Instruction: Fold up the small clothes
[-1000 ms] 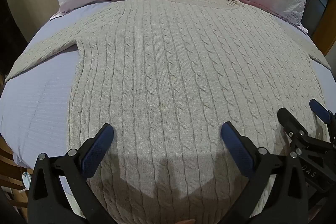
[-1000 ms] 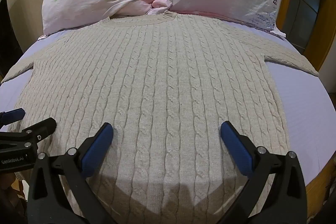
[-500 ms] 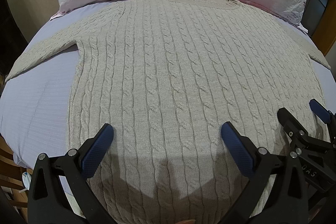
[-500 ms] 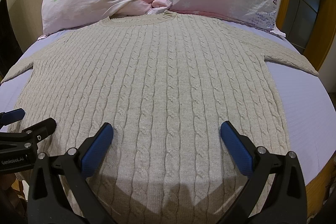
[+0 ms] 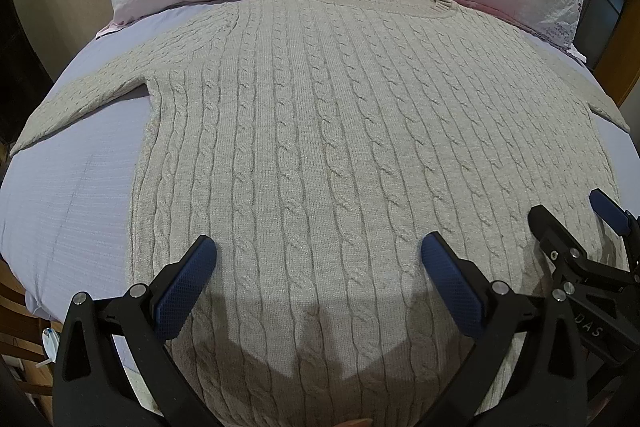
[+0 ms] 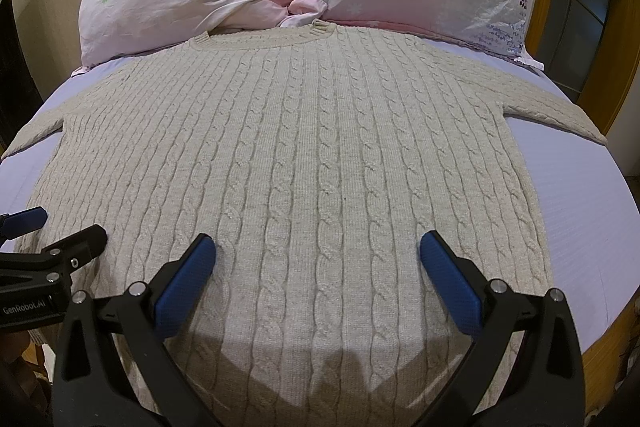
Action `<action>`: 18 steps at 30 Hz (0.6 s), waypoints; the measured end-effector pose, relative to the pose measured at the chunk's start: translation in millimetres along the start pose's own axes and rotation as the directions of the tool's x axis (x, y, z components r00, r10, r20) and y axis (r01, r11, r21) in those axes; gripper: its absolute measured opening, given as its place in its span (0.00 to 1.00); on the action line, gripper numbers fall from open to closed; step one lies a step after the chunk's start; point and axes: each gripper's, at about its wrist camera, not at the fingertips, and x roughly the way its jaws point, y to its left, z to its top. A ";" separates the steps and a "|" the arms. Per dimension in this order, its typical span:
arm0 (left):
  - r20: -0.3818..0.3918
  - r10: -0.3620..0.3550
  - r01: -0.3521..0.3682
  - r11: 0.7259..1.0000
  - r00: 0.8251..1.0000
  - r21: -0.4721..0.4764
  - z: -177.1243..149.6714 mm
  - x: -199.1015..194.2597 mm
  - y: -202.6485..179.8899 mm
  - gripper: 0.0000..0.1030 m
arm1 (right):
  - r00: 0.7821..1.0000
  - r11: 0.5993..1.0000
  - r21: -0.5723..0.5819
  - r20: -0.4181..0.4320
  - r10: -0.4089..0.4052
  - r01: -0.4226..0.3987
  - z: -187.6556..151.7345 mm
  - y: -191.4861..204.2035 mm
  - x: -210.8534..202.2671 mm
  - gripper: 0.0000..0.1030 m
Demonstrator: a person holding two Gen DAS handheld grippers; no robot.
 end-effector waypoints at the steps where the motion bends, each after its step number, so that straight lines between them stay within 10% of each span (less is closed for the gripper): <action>1: 0.000 0.000 0.000 1.000 1.000 0.000 0.0 0.0 0.0 0.99 | 1.000 1.000 0.000 0.000 0.000 0.000 0.0 0.0 0.0 0.98; 18: 0.000 0.000 0.000 1.000 1.000 0.000 0.0 0.0 0.0 0.99 | 1.000 1.000 0.000 -0.001 0.000 0.000 1.0 0.4 -0.9 0.98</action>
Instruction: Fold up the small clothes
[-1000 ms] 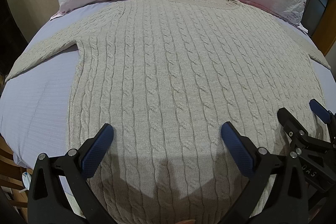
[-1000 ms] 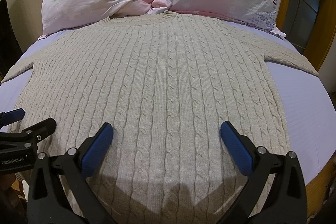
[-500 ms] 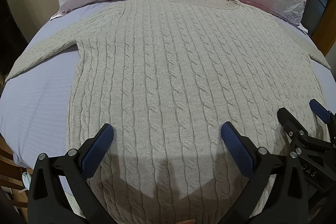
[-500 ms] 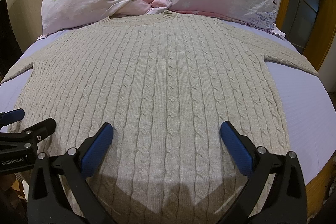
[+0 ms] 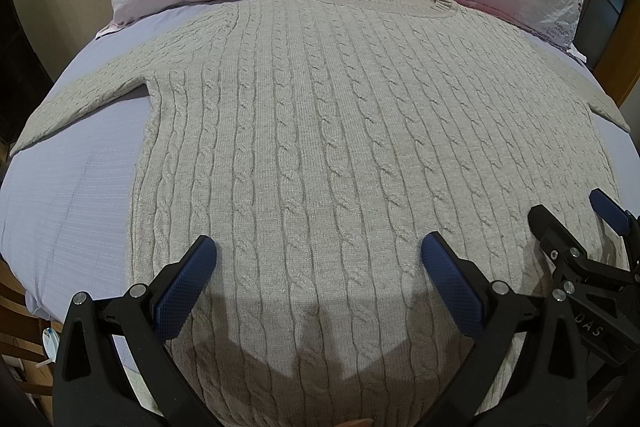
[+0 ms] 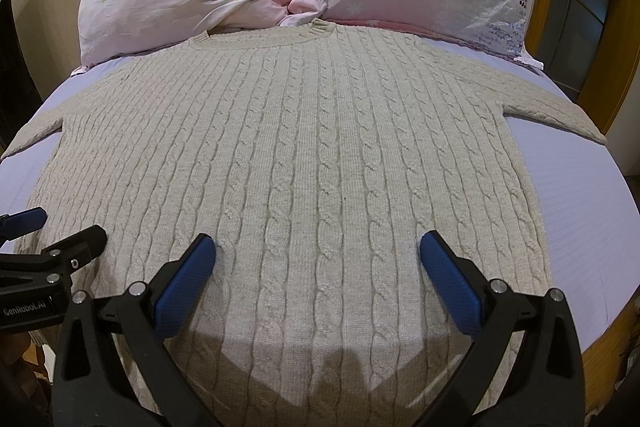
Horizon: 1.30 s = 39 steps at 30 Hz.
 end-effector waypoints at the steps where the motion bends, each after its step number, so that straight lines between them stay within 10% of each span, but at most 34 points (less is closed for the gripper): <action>1: 0.000 0.000 0.000 1.000 1.000 0.000 0.0 0.0 0.0 0.99 | 1.000 1.000 0.000 0.000 0.000 0.000 0.6 0.4 -0.5 0.98; 23: -0.013 -0.002 0.002 1.000 1.000 0.010 2.7 0.7 -1.6 0.99 | 0.999 0.998 -0.046 0.025 0.044 -0.043 2.2 -3.3 -2.8 0.98; 28: 0.013 -0.032 0.031 0.998 0.999 0.046 2.0 -1.2 -0.3 0.99 | 0.992 0.981 0.190 0.120 0.023 -0.045 35.0 -92.6 -20.9 0.98; 31: 0.066 -0.153 0.153 0.988 0.986 0.009 5.9 -6.7 16.5 0.99 | 0.982 0.870 0.487 0.187 -0.020 -0.075 54.0 -206.7 -31.9 0.95; 35: 0.248 -0.251 0.269 0.962 0.936 -0.042 16.0 -21.6 48.7 0.99 | 0.983 0.684 0.725 0.172 -0.070 -0.079 61.9 -321.5 -22.5 0.55; 39: 0.370 -0.292 0.331 0.942 0.882 -0.045 26.1 -30.8 75.3 0.99 | 0.989 0.477 0.871 0.148 -0.030 -0.116 56.6 -395.3 6.6 0.38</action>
